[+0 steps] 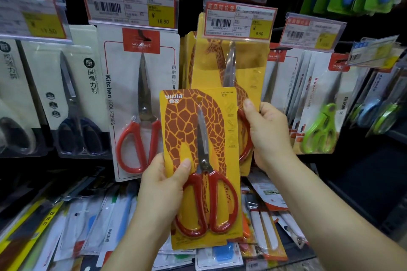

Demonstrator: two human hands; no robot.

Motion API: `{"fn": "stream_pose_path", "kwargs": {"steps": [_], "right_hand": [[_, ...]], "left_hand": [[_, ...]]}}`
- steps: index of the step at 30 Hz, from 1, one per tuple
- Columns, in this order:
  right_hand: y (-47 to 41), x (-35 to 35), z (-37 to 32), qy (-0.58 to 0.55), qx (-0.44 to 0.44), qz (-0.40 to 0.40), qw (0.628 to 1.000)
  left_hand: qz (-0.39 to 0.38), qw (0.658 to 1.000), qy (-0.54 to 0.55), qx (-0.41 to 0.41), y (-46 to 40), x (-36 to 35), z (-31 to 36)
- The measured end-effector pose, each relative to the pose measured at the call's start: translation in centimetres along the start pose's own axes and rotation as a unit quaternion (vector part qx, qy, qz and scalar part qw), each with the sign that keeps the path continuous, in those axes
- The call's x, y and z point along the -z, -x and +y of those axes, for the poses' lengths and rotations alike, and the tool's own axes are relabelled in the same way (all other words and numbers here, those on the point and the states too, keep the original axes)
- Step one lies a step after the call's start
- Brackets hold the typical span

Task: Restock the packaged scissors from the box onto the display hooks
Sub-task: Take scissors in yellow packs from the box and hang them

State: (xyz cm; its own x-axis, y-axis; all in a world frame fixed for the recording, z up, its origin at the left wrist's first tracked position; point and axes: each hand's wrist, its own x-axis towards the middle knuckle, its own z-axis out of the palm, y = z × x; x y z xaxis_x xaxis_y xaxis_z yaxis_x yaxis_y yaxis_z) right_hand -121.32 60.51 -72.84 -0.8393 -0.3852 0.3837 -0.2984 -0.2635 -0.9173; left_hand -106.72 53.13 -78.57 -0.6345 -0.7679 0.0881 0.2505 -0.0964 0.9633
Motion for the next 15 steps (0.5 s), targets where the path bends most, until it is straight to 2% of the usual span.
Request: {"fn": "stream_pose_path", "kwargs": {"steps": [15], "right_hand": [[0.29,0.35,0.39,-0.001,-0.017,-0.036,0.999]], "left_hand": [[-0.023,0.999,0.007,0.023,0.03,-0.11,-0.61]]}}
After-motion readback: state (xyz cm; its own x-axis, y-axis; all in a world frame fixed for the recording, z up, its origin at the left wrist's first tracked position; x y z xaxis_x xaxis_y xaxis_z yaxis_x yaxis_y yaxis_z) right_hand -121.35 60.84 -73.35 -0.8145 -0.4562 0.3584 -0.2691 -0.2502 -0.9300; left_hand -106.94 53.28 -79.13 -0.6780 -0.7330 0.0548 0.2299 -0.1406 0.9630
